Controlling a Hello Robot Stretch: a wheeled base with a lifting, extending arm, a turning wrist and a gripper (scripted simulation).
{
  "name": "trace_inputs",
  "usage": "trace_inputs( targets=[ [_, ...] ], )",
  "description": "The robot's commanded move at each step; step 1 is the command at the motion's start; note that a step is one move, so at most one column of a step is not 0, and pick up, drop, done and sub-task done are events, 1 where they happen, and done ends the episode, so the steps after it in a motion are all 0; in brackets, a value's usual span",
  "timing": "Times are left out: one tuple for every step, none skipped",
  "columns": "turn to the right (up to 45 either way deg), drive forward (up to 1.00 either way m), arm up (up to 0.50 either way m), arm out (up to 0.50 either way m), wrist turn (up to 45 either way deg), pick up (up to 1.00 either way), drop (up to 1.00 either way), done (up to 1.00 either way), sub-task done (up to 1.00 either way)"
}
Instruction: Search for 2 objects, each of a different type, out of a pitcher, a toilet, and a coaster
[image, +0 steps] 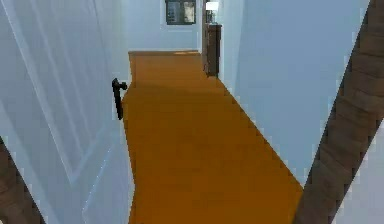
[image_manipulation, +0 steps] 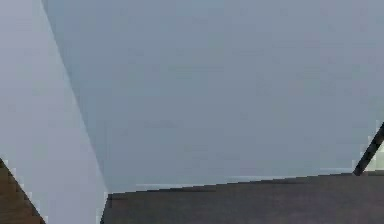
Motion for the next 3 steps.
trace_inputs(
  targets=[
    [0.0,1.0,0.0,0.0,0.0,0.0,0.0,0.0,0.0],
    [-9.0,0.0,0.0,0.0,0.0,0.0,0.0,0.0,0.0],
    [0.0,0.15,0.0,0.0,0.0,0.0,0.0,0.0,0.0]
  ],
)
